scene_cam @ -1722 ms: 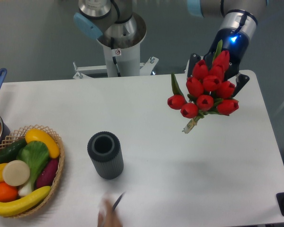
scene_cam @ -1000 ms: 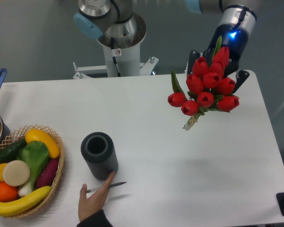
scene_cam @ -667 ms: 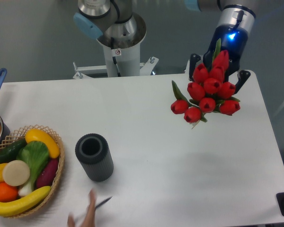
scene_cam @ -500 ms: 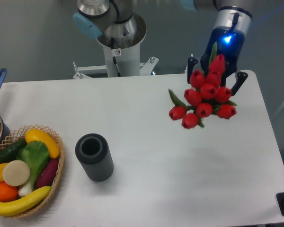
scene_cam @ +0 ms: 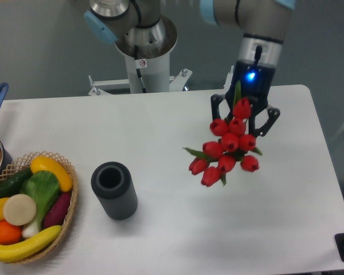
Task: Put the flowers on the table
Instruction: 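Lower the held red tulips toward the table surface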
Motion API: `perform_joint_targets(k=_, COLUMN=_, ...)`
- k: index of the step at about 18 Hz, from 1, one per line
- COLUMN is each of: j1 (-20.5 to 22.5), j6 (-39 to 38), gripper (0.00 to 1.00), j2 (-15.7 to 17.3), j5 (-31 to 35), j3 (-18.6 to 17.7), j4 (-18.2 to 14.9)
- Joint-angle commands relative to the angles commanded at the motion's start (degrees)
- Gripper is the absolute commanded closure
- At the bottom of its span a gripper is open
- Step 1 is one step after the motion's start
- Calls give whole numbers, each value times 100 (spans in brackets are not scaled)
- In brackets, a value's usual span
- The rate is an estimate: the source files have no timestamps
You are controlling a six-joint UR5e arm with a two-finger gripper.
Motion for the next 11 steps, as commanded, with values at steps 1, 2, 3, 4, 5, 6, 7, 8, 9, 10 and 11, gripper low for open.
perform_joint_targets(k=1, j1=-96, j6=9, gripper=49, j2=-88, j5=228, j3=-9, j4=26)
perform_joint_targets(k=2, j1=-202, j6=44, gripper=49, j2=-184, j5=535, j3=26, j4=35)
perform_joint_targets(k=3, j1=-342, j6=114, gripper=49, j2=-316, j5=1016, j3=61, j4=35)
perform_joint_targets(k=4, j1=-439, j6=140, gripper=49, j2=-413, j5=1291, j3=88, j4=35)
perform_joint_targets(k=5, j1=-510, j6=167, gripper=49, j2=-518, j5=1511, j3=97, j4=35)
perform_joint_targets(k=6, j1=-528, j6=202, gripper=49, j2=-606, j5=1679, j3=105, j4=35)
perform_joint_targets(k=7, j1=-563, j6=237, gripper=49, j2=-686, j5=1793, j3=114, j4=26)
perform_joint_targets(k=8, j1=-589, j6=246, gripper=49, j2=-765, j5=1873, j3=132, j4=18)
perform_joint_targets(k=9, j1=-607, j6=246, gripper=49, j2=-826, j5=1978, j3=123, j4=9)
perform_joint_targets(k=10, j1=-642, j6=246, gripper=49, j2=-914, j5=2101, j3=123, j4=0)
perform_joint_targets(k=11, j1=-703, j6=246, gripper=49, j2=-976, j5=2268, j3=123, j4=0)
